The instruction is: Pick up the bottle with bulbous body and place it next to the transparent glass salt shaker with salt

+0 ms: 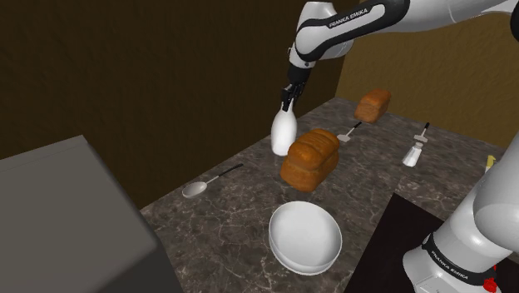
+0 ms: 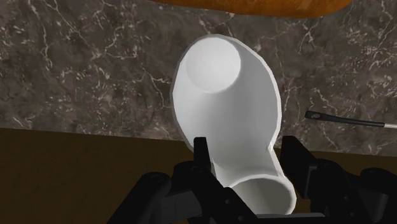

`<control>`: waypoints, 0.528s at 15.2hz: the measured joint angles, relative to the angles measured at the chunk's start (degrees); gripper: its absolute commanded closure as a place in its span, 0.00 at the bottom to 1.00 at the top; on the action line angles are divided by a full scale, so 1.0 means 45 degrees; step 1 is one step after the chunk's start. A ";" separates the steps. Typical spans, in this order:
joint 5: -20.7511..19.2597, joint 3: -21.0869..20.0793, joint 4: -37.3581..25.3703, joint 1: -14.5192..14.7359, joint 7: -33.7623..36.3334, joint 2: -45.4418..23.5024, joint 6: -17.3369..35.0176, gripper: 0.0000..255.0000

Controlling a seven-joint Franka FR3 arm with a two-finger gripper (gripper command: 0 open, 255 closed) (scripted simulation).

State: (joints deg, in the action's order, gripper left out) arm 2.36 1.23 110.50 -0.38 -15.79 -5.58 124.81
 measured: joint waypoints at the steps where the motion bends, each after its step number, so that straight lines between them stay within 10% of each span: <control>1: -0.0006 0.0004 -0.0121 -0.0004 0.0001 0.0067 -0.0187 1.00; 8: -0.0039 0.0005 -0.0975 0.0000 0.0059 0.0338 -0.1309 1.00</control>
State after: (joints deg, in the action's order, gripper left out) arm 2.19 1.25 106.12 -0.38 -15.53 -4.06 118.92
